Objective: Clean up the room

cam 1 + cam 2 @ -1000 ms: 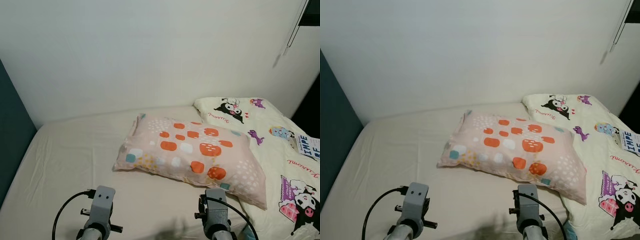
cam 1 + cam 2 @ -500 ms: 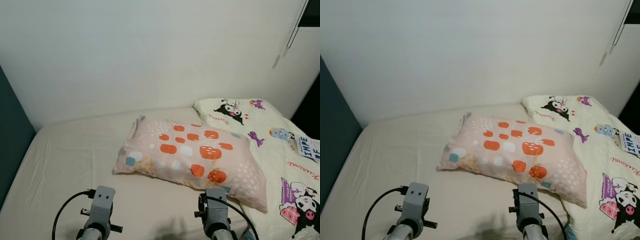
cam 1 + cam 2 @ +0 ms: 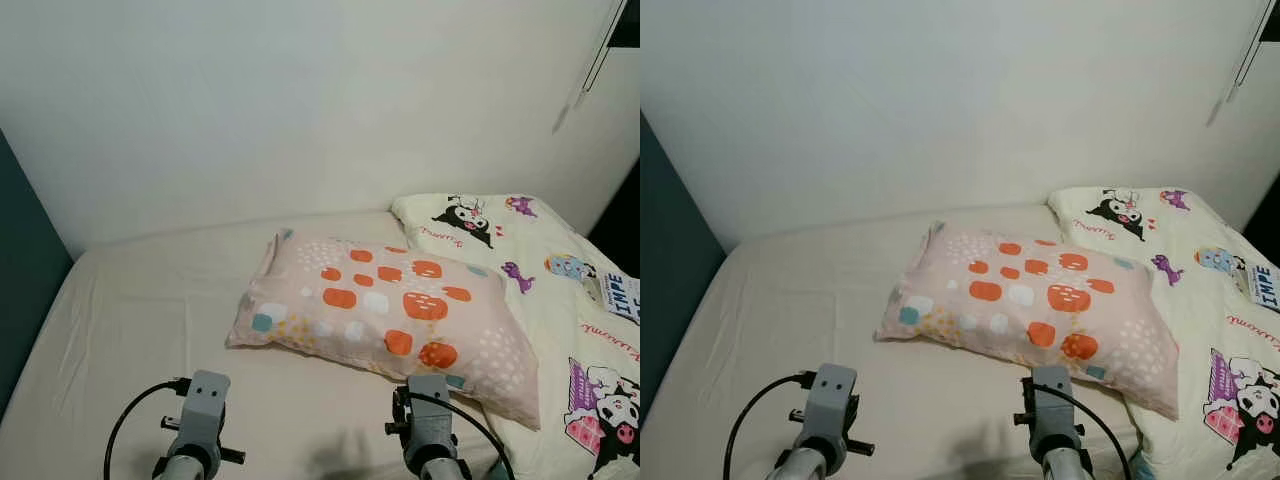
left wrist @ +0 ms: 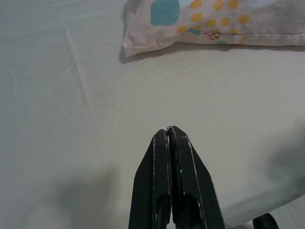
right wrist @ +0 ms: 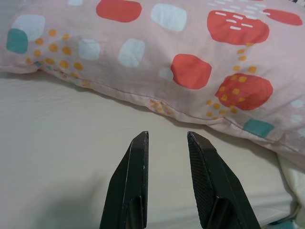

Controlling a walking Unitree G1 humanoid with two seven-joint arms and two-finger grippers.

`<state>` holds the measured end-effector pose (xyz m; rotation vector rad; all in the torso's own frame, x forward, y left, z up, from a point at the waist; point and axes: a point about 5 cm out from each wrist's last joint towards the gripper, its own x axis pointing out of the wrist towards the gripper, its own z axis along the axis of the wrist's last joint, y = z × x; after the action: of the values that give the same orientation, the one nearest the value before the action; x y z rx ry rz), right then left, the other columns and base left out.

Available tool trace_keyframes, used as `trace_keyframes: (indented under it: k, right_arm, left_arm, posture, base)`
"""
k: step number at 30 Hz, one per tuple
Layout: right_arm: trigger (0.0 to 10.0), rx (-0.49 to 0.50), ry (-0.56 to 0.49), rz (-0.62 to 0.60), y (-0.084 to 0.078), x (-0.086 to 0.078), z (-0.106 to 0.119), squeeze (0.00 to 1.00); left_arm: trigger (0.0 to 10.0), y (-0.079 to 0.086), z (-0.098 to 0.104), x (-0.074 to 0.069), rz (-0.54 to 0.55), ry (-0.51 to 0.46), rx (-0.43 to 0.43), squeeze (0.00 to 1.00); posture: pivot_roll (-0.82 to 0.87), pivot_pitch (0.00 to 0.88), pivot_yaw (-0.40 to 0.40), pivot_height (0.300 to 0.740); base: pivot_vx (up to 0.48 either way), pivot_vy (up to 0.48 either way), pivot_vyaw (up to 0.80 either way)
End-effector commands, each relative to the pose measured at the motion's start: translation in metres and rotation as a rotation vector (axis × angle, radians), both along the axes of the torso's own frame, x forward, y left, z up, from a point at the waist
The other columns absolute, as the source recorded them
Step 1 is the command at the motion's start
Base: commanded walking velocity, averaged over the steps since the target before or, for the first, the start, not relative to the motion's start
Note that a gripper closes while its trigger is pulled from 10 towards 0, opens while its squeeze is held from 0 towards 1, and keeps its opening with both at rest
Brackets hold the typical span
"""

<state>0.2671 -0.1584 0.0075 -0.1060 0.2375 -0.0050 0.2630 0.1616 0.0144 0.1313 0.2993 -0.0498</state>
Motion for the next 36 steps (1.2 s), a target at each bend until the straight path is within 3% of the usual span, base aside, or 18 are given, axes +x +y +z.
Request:
trace_keyframes:
  k: [1,36]
  right_arm:
    - [10.0,-0.017,0.014,0.0,-0.0005,-0.0012,-0.0027,0.0]
    - [10.0,-0.057,0.033,0.006,-0.0015,-0.0012,-0.0045,0.0]
  left_arm:
    - [10.0,0.0031,-0.0006,-0.0013,0.012,0.002,0.002,0.0]
    - [10.0,-0.0005,0.0004,0.0,-0.005,-0.003,0.007,0.0]
  posture:
    - [0.03,0.114,-0.009,0.74]
    - [0.03,0.12,-0.003,0.74]
  base:
    - [0.0,0.0,0.0]
    - [0.0,0.0,0.0]
